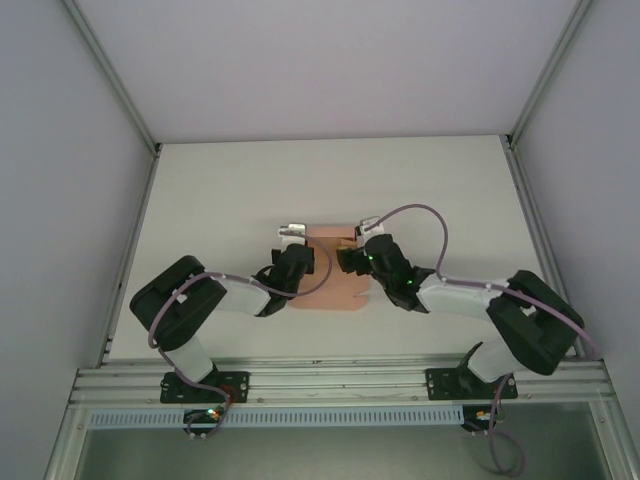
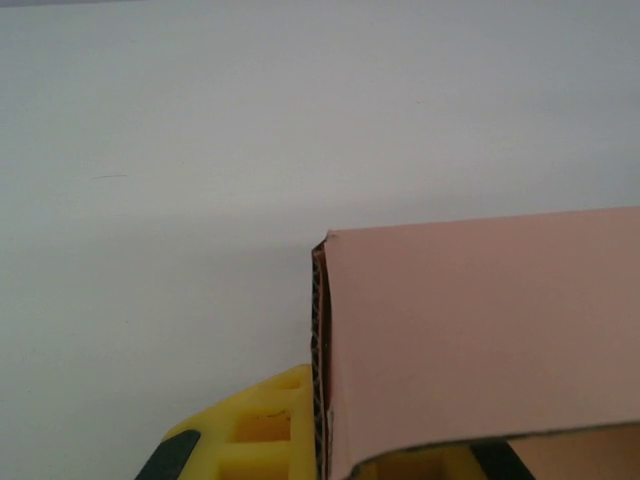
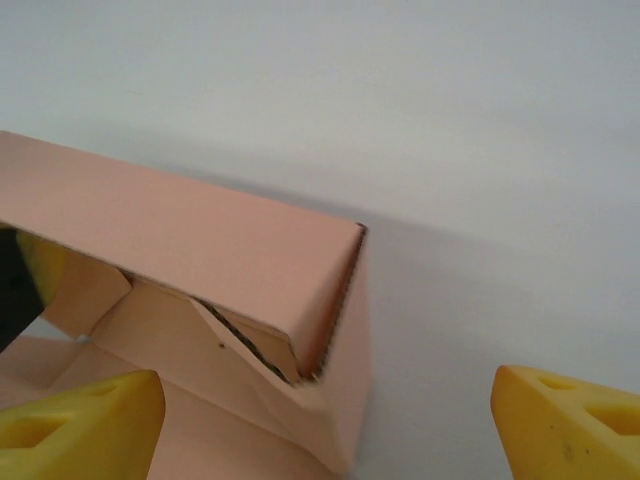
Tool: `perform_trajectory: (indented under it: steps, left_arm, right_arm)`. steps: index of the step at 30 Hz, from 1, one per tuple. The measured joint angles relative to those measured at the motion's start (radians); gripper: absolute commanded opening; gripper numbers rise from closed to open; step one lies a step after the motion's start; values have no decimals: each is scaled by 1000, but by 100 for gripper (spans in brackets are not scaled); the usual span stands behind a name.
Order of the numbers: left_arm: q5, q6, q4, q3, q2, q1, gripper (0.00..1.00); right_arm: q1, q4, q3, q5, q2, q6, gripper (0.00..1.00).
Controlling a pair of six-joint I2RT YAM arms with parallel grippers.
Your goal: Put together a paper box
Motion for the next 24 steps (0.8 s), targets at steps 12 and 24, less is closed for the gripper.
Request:
perform_trajectory:
  steps: [12,24]
  left_arm:
    - [12,12,-9,5,0,0,0]
    - [10,16,-69,39,0,-3,0]
  right_arm:
    - [-106,172,-75,-212,181,-113,57]
    - [-107,334,14,-157,286,-102,14]
